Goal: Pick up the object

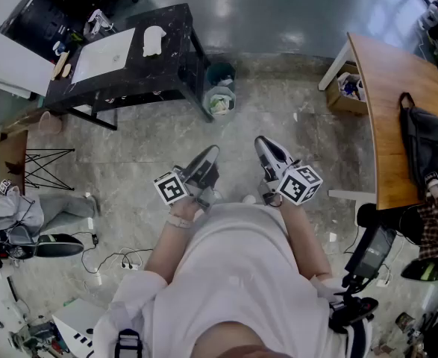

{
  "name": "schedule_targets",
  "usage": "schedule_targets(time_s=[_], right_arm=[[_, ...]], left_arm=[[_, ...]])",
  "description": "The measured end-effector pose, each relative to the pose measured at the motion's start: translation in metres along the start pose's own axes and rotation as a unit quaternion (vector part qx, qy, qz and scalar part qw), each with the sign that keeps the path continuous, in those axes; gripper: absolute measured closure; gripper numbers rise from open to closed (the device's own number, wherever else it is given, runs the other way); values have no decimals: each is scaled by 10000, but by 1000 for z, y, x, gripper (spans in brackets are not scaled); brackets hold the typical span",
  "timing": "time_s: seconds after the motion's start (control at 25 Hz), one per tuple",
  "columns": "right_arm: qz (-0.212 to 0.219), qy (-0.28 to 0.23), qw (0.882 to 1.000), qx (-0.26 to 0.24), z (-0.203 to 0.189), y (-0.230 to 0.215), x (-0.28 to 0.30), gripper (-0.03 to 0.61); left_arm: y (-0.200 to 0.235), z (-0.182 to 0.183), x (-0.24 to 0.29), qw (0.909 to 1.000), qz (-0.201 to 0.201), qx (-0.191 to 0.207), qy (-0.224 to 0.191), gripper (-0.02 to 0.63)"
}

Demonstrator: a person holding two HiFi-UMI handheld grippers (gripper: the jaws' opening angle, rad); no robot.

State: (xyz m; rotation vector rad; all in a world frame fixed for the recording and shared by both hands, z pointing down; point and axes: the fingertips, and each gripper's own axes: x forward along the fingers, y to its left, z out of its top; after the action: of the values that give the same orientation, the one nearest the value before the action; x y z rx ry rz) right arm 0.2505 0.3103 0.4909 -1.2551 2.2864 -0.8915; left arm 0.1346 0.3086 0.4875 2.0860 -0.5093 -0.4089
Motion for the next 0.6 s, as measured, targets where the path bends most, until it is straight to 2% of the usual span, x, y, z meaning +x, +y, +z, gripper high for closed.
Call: schedule_targets(time_s=[0.2, 0.52, 0.6], right_arm=[[48, -5, 10000, 40, 6, -6, -8, 540], [-49, -15, 10000, -43, 3, -10, -6, 540], [-95, -12, 9999, -87, 0, -11, -7, 540]], left_arm=[[-1, -16, 6, 9994, 40, -348, -28, 609], [2, -7, 4, 10000, 3, -9, 12, 609], [6, -9, 2, 9999, -41, -154, 1, 609]])
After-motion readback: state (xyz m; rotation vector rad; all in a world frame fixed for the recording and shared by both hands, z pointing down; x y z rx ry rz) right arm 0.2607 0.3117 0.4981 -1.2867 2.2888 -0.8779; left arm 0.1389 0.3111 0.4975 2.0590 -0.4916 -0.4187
